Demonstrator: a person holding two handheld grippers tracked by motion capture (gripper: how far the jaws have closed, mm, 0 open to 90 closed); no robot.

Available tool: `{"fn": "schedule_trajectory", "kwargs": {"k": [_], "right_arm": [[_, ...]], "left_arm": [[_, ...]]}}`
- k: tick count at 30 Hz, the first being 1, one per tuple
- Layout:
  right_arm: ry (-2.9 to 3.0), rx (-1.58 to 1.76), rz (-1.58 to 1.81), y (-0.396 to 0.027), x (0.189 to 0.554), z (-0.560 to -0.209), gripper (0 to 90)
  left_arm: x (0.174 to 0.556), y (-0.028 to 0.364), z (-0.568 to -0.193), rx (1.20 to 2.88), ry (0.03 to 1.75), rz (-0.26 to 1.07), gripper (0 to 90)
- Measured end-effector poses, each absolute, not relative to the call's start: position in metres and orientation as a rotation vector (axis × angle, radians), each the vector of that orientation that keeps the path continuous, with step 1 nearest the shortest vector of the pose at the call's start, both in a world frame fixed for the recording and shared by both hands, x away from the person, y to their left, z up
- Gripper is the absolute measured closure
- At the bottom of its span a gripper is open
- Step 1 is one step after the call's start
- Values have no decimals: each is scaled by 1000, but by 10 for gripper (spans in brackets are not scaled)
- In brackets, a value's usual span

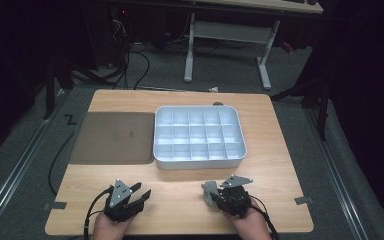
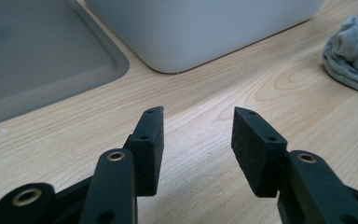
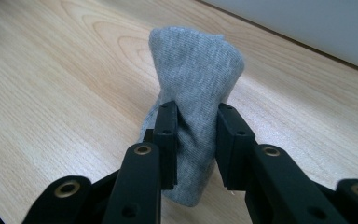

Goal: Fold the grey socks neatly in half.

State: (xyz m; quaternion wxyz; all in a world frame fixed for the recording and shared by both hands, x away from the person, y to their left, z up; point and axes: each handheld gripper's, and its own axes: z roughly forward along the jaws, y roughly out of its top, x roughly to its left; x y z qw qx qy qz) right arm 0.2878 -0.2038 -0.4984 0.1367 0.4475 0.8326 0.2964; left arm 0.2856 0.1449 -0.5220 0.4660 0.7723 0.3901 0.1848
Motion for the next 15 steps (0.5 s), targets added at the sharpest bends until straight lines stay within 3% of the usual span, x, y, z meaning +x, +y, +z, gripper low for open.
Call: {"fn": "schedule_trajectory", "kwargs": {"k": [15], "right_arm": [[2469,1301,645,-208,298,-486,723]], "left_arm": [[284,137,-524,1923,924,443,540]]}}
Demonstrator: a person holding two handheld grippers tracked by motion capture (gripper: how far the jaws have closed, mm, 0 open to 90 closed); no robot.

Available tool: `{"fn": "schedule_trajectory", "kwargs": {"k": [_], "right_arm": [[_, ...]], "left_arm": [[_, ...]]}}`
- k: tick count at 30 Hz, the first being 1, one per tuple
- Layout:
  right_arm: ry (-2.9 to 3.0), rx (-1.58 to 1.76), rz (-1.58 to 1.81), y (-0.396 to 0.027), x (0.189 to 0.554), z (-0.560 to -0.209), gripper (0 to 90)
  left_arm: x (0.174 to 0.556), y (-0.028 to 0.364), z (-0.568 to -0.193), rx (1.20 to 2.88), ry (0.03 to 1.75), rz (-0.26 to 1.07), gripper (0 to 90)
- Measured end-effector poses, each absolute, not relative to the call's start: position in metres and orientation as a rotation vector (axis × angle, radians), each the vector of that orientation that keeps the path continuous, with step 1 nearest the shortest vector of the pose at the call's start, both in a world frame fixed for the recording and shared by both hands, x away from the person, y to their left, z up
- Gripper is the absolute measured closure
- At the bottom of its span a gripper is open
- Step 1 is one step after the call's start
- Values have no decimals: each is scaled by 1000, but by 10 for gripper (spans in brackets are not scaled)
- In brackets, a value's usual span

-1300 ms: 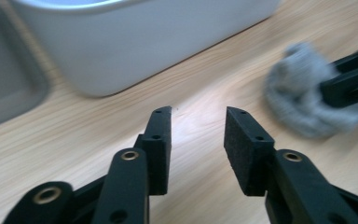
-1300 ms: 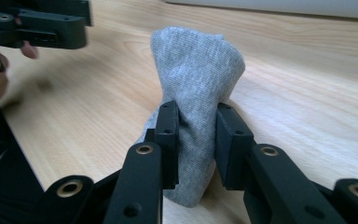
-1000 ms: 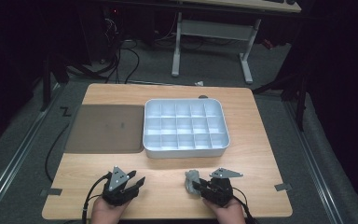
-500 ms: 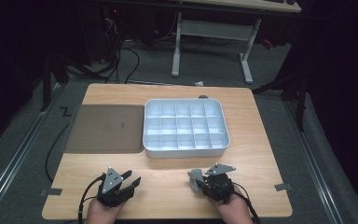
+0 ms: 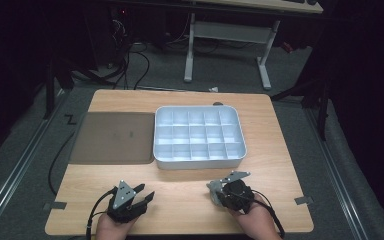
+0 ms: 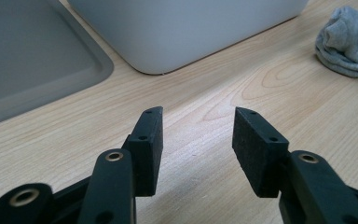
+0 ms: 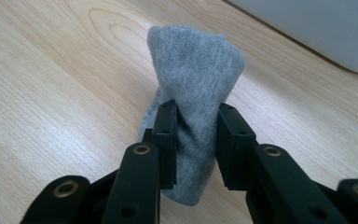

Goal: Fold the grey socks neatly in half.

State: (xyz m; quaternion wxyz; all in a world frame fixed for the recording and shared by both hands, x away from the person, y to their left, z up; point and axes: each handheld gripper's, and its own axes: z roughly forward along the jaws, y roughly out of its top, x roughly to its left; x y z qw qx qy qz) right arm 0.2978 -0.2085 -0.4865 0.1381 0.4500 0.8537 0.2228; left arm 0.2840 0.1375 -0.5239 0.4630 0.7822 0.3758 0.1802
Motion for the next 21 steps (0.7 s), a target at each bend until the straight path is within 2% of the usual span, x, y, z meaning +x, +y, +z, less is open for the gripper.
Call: {"fn": "schedule_trajectory", "kwargs": {"k": [21], "right_arm": [[2608,1285,403,-223,315,-471,729]], "left_arm": [[284,137,-525,1921,930,445,526]]}}
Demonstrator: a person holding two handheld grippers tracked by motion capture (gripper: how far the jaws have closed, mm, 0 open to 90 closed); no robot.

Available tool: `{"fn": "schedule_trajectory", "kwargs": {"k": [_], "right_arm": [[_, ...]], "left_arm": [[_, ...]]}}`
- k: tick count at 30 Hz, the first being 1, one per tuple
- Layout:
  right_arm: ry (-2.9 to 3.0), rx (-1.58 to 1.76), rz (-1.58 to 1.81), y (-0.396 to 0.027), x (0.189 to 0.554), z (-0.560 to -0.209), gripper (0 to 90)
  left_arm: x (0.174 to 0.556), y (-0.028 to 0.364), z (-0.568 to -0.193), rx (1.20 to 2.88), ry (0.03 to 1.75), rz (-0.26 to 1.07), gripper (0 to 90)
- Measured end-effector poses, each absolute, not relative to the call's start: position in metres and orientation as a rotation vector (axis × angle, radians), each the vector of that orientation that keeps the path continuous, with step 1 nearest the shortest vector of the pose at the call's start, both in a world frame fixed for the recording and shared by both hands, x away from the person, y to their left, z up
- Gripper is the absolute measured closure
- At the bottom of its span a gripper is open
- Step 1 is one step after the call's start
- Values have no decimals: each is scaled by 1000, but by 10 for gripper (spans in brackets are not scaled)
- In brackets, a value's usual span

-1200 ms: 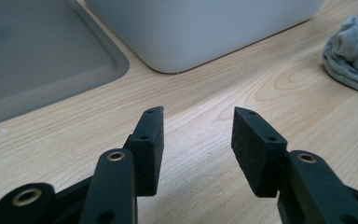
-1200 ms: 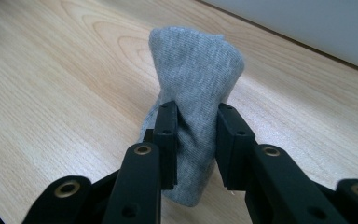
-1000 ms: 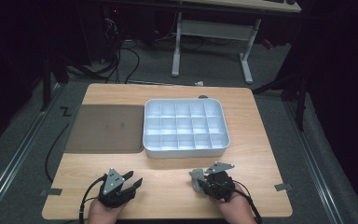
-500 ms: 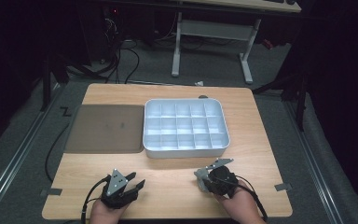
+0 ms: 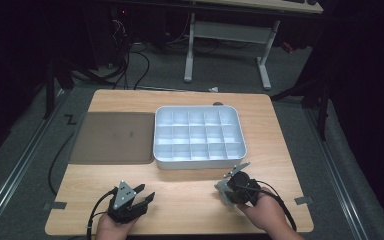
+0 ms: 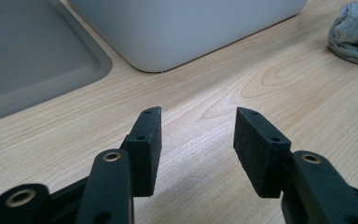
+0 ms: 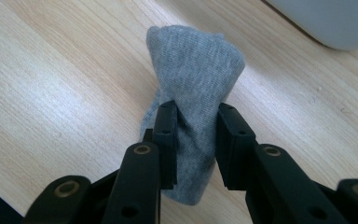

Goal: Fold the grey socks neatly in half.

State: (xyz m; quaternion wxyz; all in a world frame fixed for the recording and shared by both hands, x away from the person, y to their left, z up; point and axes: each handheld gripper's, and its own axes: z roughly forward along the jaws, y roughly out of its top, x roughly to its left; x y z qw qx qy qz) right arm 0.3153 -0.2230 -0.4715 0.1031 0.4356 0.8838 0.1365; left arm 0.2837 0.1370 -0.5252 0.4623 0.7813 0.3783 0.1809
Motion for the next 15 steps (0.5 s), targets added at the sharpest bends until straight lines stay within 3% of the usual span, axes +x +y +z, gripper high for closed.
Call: {"fn": "schedule_trajectory", "kwargs": {"k": [15], "right_arm": [[2626,1291,347,-233,325,-452,742]], "left_arm": [[287,141,-525,1911,943,454,503]]}}
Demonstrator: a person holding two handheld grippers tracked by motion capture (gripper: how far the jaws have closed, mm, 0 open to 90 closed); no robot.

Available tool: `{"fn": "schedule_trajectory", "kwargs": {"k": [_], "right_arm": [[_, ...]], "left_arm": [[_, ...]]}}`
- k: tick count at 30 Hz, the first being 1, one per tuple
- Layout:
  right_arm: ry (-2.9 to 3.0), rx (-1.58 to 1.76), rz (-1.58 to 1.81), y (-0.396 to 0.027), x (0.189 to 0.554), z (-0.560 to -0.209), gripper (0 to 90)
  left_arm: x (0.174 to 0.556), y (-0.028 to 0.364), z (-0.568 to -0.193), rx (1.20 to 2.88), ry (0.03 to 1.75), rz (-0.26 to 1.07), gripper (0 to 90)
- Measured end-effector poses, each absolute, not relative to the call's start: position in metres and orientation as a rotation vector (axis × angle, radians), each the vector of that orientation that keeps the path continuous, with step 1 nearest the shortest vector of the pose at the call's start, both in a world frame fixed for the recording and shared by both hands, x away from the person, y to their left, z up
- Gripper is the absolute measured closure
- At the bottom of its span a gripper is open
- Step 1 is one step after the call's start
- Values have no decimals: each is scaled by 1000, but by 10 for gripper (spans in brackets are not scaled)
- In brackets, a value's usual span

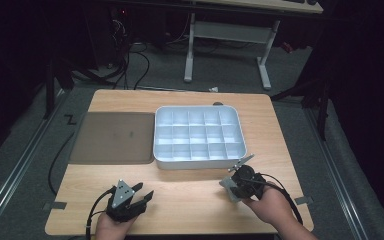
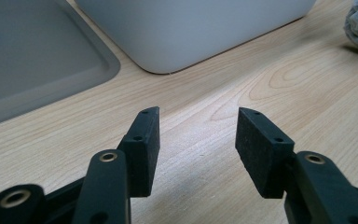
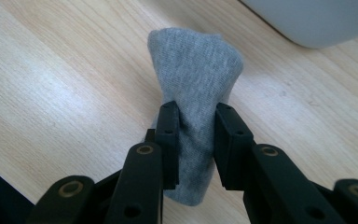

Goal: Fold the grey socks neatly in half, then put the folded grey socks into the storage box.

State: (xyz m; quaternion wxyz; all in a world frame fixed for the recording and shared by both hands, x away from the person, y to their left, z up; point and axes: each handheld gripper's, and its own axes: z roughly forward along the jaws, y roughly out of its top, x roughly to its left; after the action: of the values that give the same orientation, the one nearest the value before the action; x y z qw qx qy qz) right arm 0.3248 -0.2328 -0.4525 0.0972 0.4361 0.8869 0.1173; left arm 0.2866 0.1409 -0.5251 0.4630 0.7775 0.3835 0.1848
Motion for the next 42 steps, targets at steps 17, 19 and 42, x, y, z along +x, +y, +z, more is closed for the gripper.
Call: {"fn": "schedule_trajectory", "kwargs": {"k": [17,19,42], "right_arm": [[2607,1284,337,-242,334,-425,743],[2612,1286,334,-243,335,-424,744],[2603,1262,375,-242,366,-378,744]], "left_arm": [[289,146,-524,1895,958,424,461],[288,146,-523,1885,959,425,461],[283,148,-520,1881,936,415,432]]}}
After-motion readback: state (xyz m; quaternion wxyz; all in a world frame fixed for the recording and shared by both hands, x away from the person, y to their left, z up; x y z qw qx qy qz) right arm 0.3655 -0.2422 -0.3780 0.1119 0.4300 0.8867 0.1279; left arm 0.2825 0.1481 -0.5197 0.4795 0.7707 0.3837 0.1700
